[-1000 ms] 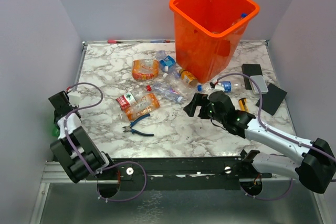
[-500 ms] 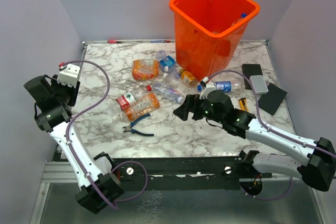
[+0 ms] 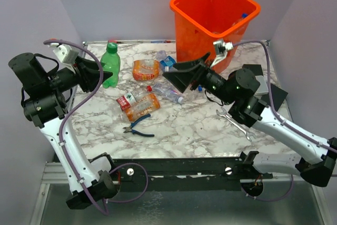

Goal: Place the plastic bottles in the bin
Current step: Pick up the plastic bottle from the corner of the board, then place the plastic bottle in the trash bin.

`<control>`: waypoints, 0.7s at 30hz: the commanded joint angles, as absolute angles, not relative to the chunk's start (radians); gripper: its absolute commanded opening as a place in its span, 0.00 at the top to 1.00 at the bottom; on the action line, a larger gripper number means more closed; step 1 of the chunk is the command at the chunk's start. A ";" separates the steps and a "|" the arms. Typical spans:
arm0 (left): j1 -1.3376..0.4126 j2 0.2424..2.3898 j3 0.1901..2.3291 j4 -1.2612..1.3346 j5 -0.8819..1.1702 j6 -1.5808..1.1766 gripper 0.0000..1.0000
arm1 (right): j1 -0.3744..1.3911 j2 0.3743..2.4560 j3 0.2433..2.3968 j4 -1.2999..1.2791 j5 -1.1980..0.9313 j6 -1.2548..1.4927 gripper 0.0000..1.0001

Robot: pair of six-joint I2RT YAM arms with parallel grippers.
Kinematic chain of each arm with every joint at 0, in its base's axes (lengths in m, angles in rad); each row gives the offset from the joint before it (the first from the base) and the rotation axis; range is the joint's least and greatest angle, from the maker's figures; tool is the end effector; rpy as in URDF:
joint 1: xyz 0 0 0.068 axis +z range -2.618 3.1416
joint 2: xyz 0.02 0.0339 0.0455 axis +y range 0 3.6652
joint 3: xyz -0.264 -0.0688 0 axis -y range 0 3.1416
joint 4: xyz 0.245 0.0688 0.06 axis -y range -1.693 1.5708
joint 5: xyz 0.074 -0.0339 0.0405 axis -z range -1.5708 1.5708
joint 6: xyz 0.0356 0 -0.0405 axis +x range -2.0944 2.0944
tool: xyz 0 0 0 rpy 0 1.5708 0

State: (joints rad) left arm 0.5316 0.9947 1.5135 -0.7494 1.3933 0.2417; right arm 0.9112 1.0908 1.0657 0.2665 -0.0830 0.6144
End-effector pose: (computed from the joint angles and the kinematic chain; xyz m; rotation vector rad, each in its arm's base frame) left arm 0.1362 0.0394 0.4901 0.7040 1.4936 -0.6551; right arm 0.1514 0.2000 0.4277 -0.2920 1.4308 1.3295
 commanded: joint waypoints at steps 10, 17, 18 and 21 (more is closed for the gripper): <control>0.471 0.988 1.527 -0.743 1.519 0.181 0.68 | 1.020 1.524 1.640 0.159 -0.174 0.471 0.01; 0.471 0.977 1.525 -0.736 1.518 0.180 0.67 | 1.051 1.624 1.749 0.152 -0.162 0.454 0.02; 0.471 0.974 1.521 -0.730 1.519 0.177 0.67 | 1.054 1.635 1.762 0.152 -0.161 0.454 0.02; 0.471 0.964 1.503 -0.710 1.519 0.161 0.67 | 1.058 1.678 1.819 0.149 -0.156 0.455 0.03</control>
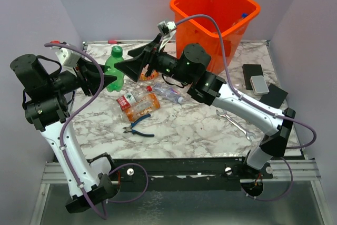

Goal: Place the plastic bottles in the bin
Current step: Place the plastic bottle in the trash bin.

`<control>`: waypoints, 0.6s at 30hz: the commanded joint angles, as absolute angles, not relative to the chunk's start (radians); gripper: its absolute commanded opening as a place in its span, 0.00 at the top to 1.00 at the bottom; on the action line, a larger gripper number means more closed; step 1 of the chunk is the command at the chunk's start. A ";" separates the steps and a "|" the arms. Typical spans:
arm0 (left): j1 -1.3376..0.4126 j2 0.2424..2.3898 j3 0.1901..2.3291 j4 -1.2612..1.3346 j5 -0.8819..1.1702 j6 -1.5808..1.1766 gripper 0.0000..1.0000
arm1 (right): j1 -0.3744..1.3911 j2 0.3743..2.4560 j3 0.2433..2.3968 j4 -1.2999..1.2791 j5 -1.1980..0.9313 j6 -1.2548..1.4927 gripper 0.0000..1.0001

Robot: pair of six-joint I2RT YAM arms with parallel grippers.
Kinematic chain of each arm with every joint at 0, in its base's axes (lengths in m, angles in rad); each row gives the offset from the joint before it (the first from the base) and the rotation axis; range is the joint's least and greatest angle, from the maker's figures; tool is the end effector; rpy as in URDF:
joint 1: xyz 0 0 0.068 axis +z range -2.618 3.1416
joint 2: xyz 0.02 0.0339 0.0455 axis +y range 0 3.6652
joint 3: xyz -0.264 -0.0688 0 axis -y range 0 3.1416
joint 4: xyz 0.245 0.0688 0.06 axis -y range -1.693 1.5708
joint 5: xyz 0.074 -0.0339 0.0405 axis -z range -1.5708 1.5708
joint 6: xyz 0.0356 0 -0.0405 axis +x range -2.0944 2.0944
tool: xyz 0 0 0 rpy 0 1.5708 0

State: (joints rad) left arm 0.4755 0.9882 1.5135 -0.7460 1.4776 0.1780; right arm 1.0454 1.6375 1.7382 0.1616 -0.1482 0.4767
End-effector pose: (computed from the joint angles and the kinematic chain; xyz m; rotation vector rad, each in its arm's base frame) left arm 0.1336 0.0289 0.4918 0.7646 1.4640 -0.8084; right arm 0.1864 0.3321 0.4896 -0.5383 1.3444 1.3738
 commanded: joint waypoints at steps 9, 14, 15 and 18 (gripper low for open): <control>0.470 0.934 1.461 -0.657 1.516 0.122 0.67 | 1.060 1.790 1.949 0.135 -0.182 0.470 0.34; 0.471 0.926 1.462 -0.621 1.483 0.087 0.59 | 1.060 1.792 1.946 0.119 -0.197 0.485 0.77; 0.471 0.924 1.463 -0.615 1.460 0.083 0.50 | 1.060 1.782 1.937 0.119 -0.190 0.484 0.87; 0.471 0.924 1.489 -0.591 1.316 0.075 0.10 | 1.059 1.735 1.918 0.081 -0.142 0.463 1.00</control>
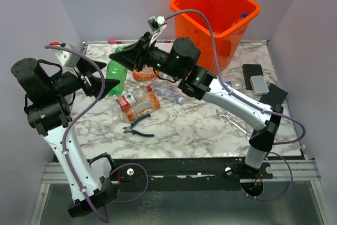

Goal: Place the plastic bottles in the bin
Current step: Place the plastic bottle in the trash bin.

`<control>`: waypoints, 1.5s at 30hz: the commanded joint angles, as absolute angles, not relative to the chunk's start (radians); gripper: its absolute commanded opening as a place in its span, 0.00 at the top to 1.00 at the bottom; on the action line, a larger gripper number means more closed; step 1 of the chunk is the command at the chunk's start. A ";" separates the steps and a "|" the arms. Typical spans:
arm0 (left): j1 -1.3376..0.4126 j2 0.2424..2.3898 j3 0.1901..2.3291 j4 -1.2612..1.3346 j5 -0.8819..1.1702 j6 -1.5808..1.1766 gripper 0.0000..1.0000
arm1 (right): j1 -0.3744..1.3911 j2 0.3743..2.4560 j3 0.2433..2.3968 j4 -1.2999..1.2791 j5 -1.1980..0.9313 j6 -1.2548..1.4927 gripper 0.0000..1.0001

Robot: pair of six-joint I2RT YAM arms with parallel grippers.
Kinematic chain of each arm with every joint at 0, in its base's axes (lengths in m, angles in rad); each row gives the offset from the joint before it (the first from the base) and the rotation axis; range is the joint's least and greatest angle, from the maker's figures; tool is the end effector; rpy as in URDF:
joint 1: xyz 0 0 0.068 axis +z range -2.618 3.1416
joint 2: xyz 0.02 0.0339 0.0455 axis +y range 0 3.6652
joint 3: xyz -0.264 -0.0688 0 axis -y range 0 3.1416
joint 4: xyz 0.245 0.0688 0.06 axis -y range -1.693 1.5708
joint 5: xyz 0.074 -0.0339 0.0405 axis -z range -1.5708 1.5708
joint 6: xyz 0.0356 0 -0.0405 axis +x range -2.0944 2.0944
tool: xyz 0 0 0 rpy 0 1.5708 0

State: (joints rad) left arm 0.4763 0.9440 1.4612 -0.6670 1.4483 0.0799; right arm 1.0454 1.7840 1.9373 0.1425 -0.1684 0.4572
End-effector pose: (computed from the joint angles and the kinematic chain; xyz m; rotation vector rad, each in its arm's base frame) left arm 0.1281 0.0263 0.4889 0.7206 1.4832 -0.8060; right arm 0.2021 0.3604 0.5000 -0.5598 1.2966 1.3798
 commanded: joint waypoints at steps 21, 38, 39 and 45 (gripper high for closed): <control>-0.047 1.427 1.633 -0.075 0.880 -0.371 0.01 | 0.992 1.171 1.633 -0.299 0.447 0.235 1.00; -0.213 1.128 1.208 0.143 0.972 -0.556 0.01 | 0.959 1.113 1.511 -0.314 0.297 0.380 1.00; -0.207 1.115 1.191 0.143 0.977 -0.554 0.01 | 0.956 1.120 1.514 -0.306 0.279 0.384 1.00; -0.153 1.039 1.102 0.213 1.007 -0.605 0.01 | 0.945 1.157 1.502 -0.264 0.188 0.426 1.00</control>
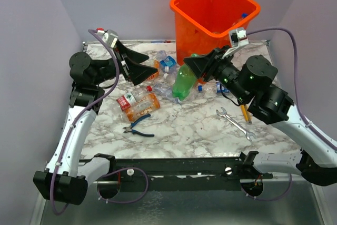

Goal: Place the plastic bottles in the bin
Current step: Place the plastic bottle in the trash bin.

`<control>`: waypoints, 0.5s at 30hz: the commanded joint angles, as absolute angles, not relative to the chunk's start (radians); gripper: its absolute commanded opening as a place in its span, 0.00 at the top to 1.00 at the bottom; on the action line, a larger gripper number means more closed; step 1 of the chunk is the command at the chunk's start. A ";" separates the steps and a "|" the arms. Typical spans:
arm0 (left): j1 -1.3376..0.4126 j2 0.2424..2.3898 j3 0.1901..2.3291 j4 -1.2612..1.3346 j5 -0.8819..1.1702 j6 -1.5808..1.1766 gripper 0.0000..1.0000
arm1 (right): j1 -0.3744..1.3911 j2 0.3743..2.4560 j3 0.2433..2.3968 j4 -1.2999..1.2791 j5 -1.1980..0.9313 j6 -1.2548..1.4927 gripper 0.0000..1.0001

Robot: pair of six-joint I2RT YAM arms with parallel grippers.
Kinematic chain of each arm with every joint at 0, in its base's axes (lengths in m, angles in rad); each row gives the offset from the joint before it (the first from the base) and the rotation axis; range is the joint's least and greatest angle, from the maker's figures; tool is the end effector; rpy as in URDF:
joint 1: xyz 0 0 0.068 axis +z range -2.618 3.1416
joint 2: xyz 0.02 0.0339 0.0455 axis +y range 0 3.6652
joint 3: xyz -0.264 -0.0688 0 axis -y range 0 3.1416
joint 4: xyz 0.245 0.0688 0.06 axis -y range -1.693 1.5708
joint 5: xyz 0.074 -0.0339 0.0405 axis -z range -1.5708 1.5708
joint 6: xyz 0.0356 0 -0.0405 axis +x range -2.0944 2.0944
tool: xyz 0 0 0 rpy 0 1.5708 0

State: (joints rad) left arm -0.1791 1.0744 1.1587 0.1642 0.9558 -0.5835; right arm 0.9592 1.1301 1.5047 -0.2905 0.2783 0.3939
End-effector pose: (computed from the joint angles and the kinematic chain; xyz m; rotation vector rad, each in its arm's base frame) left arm 0.2162 -0.0687 0.4493 0.5837 1.4396 -1.2402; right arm 0.1351 0.1756 0.5069 -0.2037 1.5409 0.8788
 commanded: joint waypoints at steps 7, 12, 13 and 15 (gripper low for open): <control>-0.159 0.995 1.115 0.251 1.062 -0.620 0.01 | 0.917 1.235 1.447 -0.096 0.008 0.502 1.00; -0.182 1.040 1.170 0.261 1.122 -0.629 0.01 | 0.917 1.277 1.445 -0.015 -0.049 0.534 1.00; -0.188 1.045 1.171 0.261 1.140 -0.629 0.01 | 0.917 1.281 1.442 -0.009 -0.048 0.534 1.00; -0.200 1.050 1.164 0.261 1.166 -0.631 0.01 | 0.917 1.292 1.446 -0.008 -0.047 0.529 1.00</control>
State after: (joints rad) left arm -0.1783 1.0351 1.1431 0.2348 1.0706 -0.6174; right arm 0.9207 1.2858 1.4498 -0.0978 0.0063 0.5079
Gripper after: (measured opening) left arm 0.990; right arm 0.345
